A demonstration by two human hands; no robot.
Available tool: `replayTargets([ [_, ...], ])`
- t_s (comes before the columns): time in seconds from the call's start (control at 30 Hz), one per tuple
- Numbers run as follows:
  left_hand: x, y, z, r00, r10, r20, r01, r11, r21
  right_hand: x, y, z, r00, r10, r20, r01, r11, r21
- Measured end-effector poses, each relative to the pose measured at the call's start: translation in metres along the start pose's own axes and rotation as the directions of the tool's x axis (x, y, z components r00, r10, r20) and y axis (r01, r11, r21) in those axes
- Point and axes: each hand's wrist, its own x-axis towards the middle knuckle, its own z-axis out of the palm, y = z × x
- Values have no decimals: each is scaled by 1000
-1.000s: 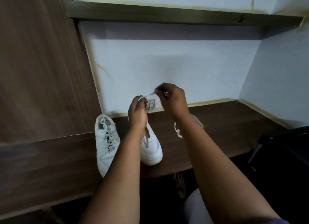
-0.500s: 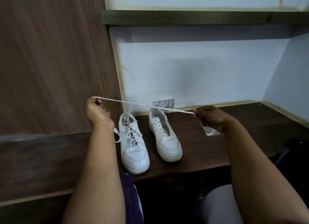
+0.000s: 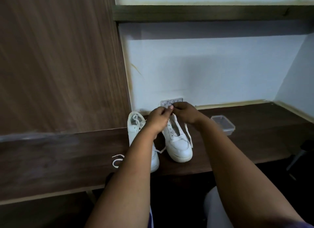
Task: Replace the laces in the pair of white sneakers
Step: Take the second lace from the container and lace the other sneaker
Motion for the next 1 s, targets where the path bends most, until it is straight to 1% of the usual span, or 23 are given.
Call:
replayTargets([
  [0.07, 4, -5, -7, 997, -6, -80, 1, 998, -58, -2, 4, -9, 999, 33, 0, -33, 999, 32],
  [0.1, 6, -5, -14, 989, -17, -145, 1, 994, -110, -4, 8, -14, 999, 52, 8, -52, 998, 45],
  [0.2, 14, -7, -39, 935, -128, -329, 22, 952, -306, -10, 23, -31, 994, 112, 2, -112, 992, 58],
  [0.23, 17, -11, -46, 918, -174, -357, 45, 939, -342, -12, 28, -36, 992, 130, -6, -129, 989, 70],
  [0.3, 19, -23, -57, 894, -235, -382, 109, 940, -323, -14, 37, -43, 984, 176, -22, -175, 984, 42],
  [0.33, 20, -30, -61, 882, -247, -401, 140, 950, -278, -16, 38, -46, 980, 194, -37, -194, 981, -15],
  [0.4, 21, -39, -67, 852, -253, -459, 220, 967, -125, -20, 42, -50, 978, 199, -65, -208, 959, -191],
  [0.47, 19, -39, -69, 817, -272, -508, 353, 933, 69, -21, 47, -51, 982, 175, -75, -190, 925, -329],
  [0.5, 18, -38, -68, 800, -294, -523, 440, 880, 179, -21, 50, -52, 982, 171, -85, -190, 916, -354],
  [0.53, 16, -38, -65, 781, -321, -536, 533, 790, 303, -21, 50, -53, 980, 172, -101, -197, 915, -353],
  [0.57, 13, -38, -60, 771, -338, -539, 593, 690, 415, -21, 51, -53, 978, 174, -116, -204, 914, -349],
  [0.6, 12, -40, -54, 782, -325, -533, 597, 638, 487, -19, 51, -52, 978, 167, -128, -202, 913, -353],
  [0.63, 12, -41, -48, 812, -271, -517, 549, 657, 517, -18, 51, -50, 979, 155, -133, -194, 912, -361],
  [0.67, 16, -42, -41, 857, -187, -481, 448, 732, 513, -16, 49, -46, 983, 126, -134, -167, 916, -364],
  [0.7, 18, -38, -33, 907, -83, -413, 296, 824, 483, -15, 46, -41, 988, 88, -130, -130, 924, -360],
  [0.73, 20, -31, -23, 946, 6, -324, 134, 903, 407, -15, 42, -35, 991, 45, -123, -86, 931, -356],
  [0.77, 20, -24, -12, 972, 60, -228, 6, 961, 278, -13, 38, -29, 993, 6, -114, -45, 940, -338],
  [0.8, 16, -13, 0, 989, 66, -133, -50, 992, 116, -13, 35, -24, 994, -20, -105, -13, 954, -301],
  [0.83, 11, -4, 11, 999, 25, -38, -26, 999, -25, -11, 32, -19, 995, -31, -95, 6, 969, -249],
  [0.87, 8, -2, 22, 999, -25, 39, 30, 993, -115, -10, 31, -17, 995, -33, -89, 16, 981, -194],
  [0.9, 8, -4, 31, 992, -81, 99, 94, 986, -137, -9, 32, -17, 996, -31, -82, 19, 990, -142],
  [0.97, 9, -11, 39, 966, -190, 177, 197, 980, -23, -8, 38, -20, 999, 9, -43, -11, 999, -51],
  [1.0, 9, -14, 40, 953, -222, 208, 216, 975, 50, -9, 41, -23, 999, 33, -13, -34, 999, -30],
])
